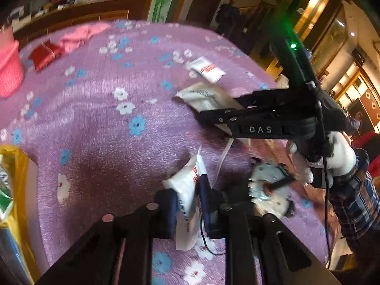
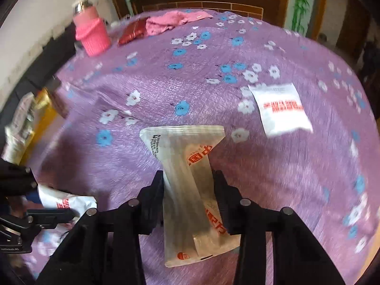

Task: Organize soft objects
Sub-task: 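Lift both white packets and carry them over the box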

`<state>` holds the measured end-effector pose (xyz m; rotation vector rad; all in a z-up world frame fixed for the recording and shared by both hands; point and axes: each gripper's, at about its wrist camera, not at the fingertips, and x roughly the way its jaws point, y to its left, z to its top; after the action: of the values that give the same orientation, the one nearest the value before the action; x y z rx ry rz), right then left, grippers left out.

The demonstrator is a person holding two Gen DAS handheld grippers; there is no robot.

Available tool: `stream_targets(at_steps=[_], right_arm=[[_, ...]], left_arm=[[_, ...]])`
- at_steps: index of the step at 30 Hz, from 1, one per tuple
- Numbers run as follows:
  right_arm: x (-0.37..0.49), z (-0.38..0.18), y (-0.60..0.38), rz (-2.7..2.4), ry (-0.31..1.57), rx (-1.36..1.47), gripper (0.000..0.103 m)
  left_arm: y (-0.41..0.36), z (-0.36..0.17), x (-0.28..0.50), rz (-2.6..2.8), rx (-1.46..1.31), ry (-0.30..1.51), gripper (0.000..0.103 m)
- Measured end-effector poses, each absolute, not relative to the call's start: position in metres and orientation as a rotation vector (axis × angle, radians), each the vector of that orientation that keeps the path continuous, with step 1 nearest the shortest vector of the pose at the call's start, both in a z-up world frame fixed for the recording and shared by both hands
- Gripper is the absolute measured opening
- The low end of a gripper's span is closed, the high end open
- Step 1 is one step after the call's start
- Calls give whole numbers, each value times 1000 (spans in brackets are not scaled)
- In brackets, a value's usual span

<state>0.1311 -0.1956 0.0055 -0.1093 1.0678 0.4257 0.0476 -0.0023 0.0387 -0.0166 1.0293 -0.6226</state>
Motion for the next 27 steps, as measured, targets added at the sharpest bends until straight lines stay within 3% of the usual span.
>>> stream_targets(at_steps=[14, 27], right_arm=[[54, 82, -246, 398, 876, 122, 40], [-3, 95, -86, 748, 933, 93, 40]], left_arm=[[56, 95, -22, -622, -300, 815, 8], [199, 116, -124, -203, -366, 631, 9]])
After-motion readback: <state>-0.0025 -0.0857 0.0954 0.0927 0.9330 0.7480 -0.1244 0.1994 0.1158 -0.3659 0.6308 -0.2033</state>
